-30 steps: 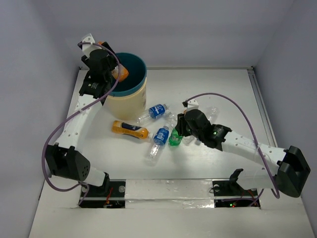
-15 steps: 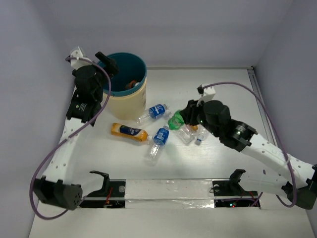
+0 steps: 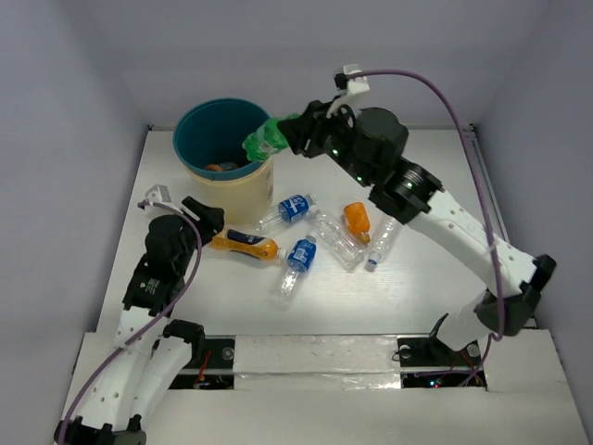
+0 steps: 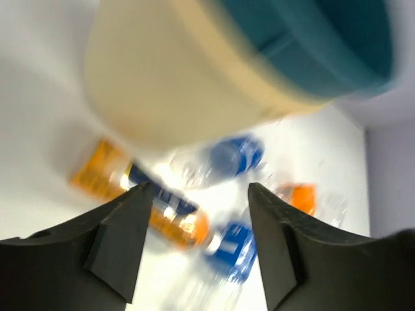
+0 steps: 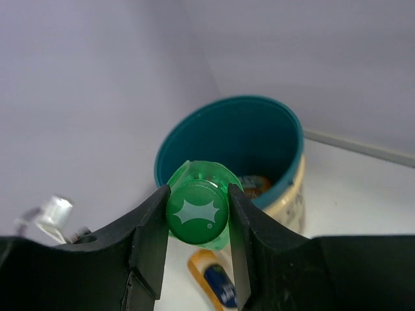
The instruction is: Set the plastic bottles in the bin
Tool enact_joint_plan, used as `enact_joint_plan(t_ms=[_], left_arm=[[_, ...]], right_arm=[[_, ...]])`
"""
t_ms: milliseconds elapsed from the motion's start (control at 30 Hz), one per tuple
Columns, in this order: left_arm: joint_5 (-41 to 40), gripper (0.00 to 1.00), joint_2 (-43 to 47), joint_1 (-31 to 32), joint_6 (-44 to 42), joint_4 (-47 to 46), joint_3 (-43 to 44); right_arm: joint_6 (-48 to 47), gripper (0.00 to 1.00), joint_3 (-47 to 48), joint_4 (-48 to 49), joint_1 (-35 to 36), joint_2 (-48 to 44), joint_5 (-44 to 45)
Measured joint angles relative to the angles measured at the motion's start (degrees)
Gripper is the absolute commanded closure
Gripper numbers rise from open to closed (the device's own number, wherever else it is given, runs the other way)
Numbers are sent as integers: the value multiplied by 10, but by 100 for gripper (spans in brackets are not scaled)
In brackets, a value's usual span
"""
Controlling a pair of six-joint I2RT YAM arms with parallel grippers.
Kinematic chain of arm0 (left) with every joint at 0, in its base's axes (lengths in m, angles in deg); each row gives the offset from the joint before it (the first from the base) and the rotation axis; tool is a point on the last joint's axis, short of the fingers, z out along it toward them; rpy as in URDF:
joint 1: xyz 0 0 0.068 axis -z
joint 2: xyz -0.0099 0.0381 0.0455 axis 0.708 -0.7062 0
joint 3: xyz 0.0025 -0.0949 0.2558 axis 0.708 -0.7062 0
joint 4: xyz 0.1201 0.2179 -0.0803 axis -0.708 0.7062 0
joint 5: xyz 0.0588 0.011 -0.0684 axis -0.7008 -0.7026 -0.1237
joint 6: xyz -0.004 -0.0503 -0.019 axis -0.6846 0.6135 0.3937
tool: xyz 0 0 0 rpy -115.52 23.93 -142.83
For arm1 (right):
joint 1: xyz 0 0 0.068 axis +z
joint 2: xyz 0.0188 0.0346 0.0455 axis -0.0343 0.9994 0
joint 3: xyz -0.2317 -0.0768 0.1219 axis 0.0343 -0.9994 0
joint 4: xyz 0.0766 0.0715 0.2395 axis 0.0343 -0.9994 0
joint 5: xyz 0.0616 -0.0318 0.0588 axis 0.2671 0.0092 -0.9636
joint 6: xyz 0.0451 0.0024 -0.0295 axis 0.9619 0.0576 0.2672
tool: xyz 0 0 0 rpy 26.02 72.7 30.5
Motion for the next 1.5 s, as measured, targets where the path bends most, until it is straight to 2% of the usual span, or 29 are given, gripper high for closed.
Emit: enact_joint_plan(t_ms=[33, 133, 200, 233, 267, 300, 367, 500, 567, 867, 1000, 1200, 1400, 1500], left_arm=[[14, 30, 10, 0, 13, 9, -35], [42, 9, 12, 0, 40, 21, -105], [57, 3, 5, 0, 57, 23, -141], [67, 1, -1, 0, 66, 22, -156], [73, 1, -7, 0, 73, 19, -169], [82, 1, -13, 0, 83, 13, -181], [94, 1, -29, 0, 97, -2, -195], [109, 1, -60, 0, 118, -42, -206], [111, 1, -71, 0, 127, -62, -210], [76, 1, -125, 0, 147, -126, -221], [49, 1, -160, 0, 151, -149, -221], [22, 1, -191, 0, 160, -184, -222], [12, 1, -248, 0, 164, -220, -222], [9, 12, -274, 0, 164, -241, -222]], right_arm=[[0, 95, 23, 7, 0, 24, -4], [4, 95, 101, 10, 0, 108, -10], [5, 92, 152, 5, 0, 161, -10], [5, 87, 181, 0, 0, 188, -10], [5, 64, 211, -6, 0, 216, -10], [6, 50, 236, -15, 0, 238, -9], [8, 29, 292, -37, 0, 286, -9], [7, 17, 309, -60, 0, 306, -10], [7, 17, 270, -58, 0, 278, -10], [19, 17, -62, 18, 7, 8, -51], [28, 16, -191, 50, 19, -74, -70], [58, 14, -364, 65, 44, -115, -71], [119, 11, -460, 63, 86, -87, -28], [161, 9, -484, 72, 97, -62, 2]])
